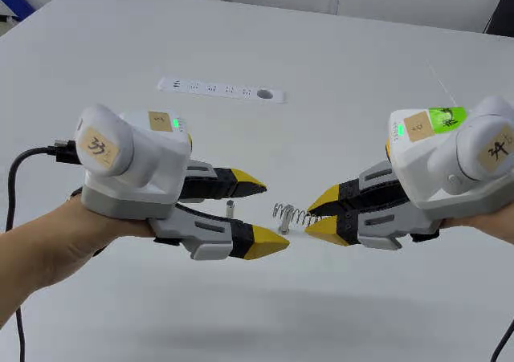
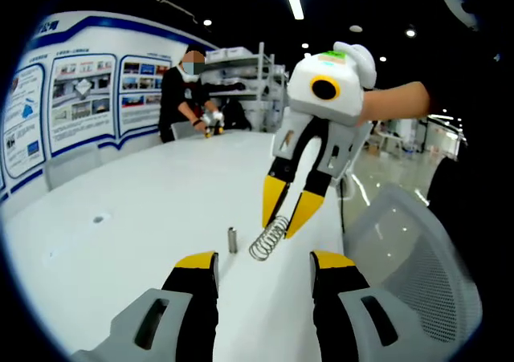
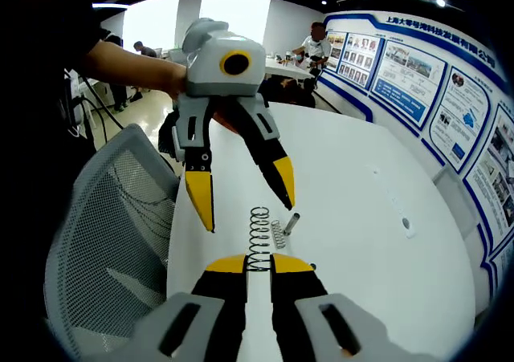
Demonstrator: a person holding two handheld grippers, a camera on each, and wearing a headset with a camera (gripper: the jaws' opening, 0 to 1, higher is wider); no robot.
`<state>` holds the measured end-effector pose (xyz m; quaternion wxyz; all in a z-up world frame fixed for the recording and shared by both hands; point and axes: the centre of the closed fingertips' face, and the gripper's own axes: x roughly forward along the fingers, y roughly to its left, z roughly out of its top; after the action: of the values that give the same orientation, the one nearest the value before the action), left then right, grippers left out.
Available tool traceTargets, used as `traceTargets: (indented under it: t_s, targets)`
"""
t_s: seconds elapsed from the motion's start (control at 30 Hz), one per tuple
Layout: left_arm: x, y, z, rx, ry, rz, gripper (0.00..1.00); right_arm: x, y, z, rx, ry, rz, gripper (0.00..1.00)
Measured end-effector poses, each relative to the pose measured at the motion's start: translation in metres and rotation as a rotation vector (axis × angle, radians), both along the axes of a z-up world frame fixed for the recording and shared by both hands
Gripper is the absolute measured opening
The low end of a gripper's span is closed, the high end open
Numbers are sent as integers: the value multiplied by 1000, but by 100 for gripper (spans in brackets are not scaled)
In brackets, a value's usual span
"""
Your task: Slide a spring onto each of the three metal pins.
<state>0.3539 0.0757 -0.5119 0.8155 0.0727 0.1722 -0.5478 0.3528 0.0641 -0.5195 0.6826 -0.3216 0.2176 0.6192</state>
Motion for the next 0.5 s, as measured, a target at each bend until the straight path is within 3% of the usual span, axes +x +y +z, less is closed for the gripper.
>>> traceTargets:
  t_s: [0.13,0.23,0.33,0.5]
  targets:
    - [-3,-4,0,3,-4,-18,39,-7,2,-3,-23,-6,37,11]
    - [-9,-5,-10,76,-24,-58,35,-11,3,-4,-32,-4,58,11]
    - [-13,-10,-11,76,-20,-71,34,-14,4,-7,-43,0,72,11]
    - [-15,-12,-8,58,-13,-78,24,-16,3,-10,-61,1,85,11]
